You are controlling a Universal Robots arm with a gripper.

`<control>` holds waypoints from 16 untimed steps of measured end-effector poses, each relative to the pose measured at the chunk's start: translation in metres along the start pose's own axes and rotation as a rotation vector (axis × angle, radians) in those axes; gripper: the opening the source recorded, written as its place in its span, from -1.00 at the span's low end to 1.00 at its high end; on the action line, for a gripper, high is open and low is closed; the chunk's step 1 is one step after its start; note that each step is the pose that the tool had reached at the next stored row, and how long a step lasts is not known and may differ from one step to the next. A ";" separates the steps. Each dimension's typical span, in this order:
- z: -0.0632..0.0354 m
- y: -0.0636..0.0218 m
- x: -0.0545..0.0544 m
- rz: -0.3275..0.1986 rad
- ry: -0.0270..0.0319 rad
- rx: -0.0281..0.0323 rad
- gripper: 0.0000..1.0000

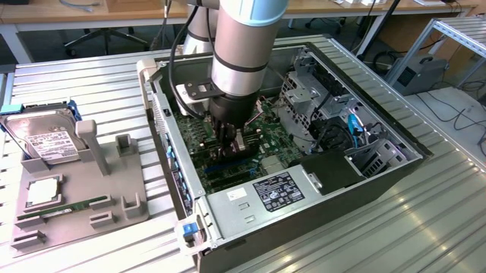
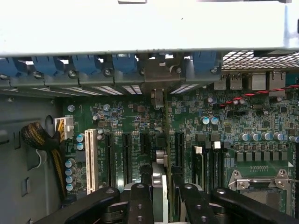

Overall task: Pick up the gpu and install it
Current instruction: 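Insert the gpu into the slot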

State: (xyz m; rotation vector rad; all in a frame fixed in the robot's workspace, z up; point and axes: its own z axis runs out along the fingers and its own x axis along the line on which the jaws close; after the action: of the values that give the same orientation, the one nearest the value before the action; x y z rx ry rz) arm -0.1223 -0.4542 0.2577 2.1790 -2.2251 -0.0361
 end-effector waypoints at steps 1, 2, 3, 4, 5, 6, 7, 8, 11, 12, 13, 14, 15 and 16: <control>0.0006 0.0000 0.000 0.000 0.0000 0.0000 -0.45; 0.0012 0.0000 0.000 0.000 0.0000 0.0000 -0.45; 0.0020 0.0000 0.000 0.000 -0.0001 -0.0001 -0.45; 0.0022 0.0000 0.000 0.000 0.0000 -0.0002 -0.45; 0.0022 0.0000 0.000 0.000 0.0000 -0.0002 -0.45; 0.0023 -0.0001 0.000 0.000 -0.0002 -0.0001 -0.45; 0.0024 -0.0001 0.000 0.000 -0.0003 0.0000 -0.45; 0.0024 -0.0001 0.000 0.000 -0.0003 0.0000 -0.45; 0.0026 -0.0001 0.000 0.000 -0.0006 0.0002 -0.43; 0.0026 -0.0001 0.000 0.000 -0.0006 0.0001 -0.43; 0.0025 -0.0001 0.000 0.000 -0.0005 0.0001 -0.30; 0.0025 -0.0001 0.000 0.000 -0.0003 0.0000 -0.30; 0.0023 -0.0001 0.000 0.000 0.0002 -0.0001 -0.30; 0.0010 0.0000 0.000 0.000 0.0005 -0.0002 -0.30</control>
State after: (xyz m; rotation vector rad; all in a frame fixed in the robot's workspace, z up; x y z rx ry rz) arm -0.1224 -0.4542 0.2567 2.1786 -2.2249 -0.0357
